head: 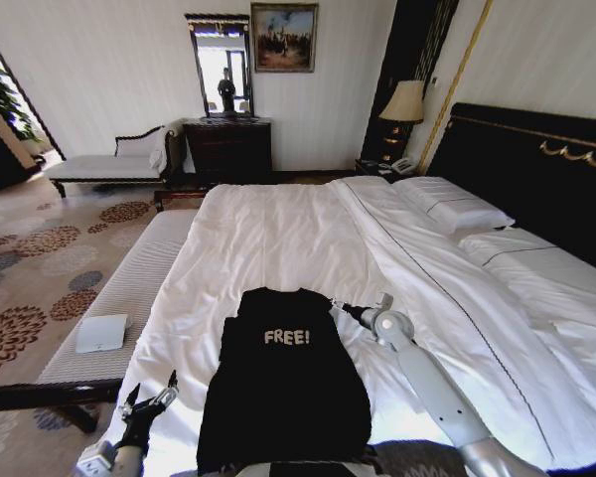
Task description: Fold the clothes on the bed.
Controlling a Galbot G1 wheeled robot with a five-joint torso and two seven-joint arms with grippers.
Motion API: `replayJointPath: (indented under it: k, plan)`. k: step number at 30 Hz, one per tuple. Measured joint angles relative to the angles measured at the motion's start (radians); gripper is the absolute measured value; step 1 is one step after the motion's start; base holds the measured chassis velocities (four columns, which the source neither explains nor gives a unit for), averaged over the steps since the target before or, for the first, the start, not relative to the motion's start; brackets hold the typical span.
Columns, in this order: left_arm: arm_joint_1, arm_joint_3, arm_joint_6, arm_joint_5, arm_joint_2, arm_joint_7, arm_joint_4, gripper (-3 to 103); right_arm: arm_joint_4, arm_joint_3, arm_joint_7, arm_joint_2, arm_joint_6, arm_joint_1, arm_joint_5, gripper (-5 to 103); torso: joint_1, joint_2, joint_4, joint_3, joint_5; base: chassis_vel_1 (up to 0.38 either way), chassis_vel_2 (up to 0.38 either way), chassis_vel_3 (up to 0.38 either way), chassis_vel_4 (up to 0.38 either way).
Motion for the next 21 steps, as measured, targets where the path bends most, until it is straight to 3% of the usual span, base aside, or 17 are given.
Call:
replayJointPath:
  k: [5, 6, 9, 11, 15, 17, 21]
  plan:
    - [0.002, -0.016, -0.001, -0.013, 0.0, 0.002, 0.005, 100, -0.027, -0.031, 0.0, 0.003, -0.012, 0.035, 0.017, 68, 0.0, 0.0, 0.0, 0.0, -0.0001, 0.0, 0.0, 0.0, 0.0]
    - [0.002, -0.016, -0.001, -0.013, 0.0, 0.002, 0.005, 100, -0.027, -0.031, 0.0, 0.003, -0.012, 0.035, 0.017, 68, 0.0, 0.0, 0.0, 0.0, -0.0001, 0.0, 0.0, 0.0, 0.0]
    - [0.003, -0.021, -0.003, -0.018, 0.0, 0.003, 0.007, 100, -0.035, -0.046, -0.001, 0.006, -0.016, 0.044, 0.019, 52, 0.0, 0.0, 0.0, 0.0, -0.0001, 0.0, 0.0, 0.0, 0.0]
    - [0.003, -0.022, -0.003, -0.019, -0.001, 0.003, 0.007, 100, -0.036, -0.049, -0.001, 0.007, -0.018, 0.047, 0.02, 52, 0.0, 0.0, 0.0, 0.0, -0.0001, 0.0, 0.0, 0.0, 0.0]
    - [0.003, -0.028, -0.004, -0.026, 0.001, 0.004, 0.009, 100, -0.037, -0.061, -0.002, 0.004, -0.022, 0.054, 0.02, 30, 0.0, 0.0, 0.0001, 0.0, -0.0001, 0.0, 0.0, 0.0, 0.0]
    - [0.003, -0.03, -0.004, -0.028, 0.002, 0.004, 0.009, 100, -0.038, -0.063, -0.002, 0.002, -0.023, 0.055, 0.02, 30, 0.0, 0.0, 0.0, 0.0, -0.0001, 0.0, 0.0, 0.0, 0.0]
    - [0.002, -0.035, -0.004, -0.035, 0.005, 0.005, 0.012, 100, -0.038, -0.072, -0.002, -0.006, -0.027, 0.054, 0.019, 14, 0.0, 0.0, 0.0001, 0.0, -0.0001, 0.0, 0.0, 0.0, 0.0]
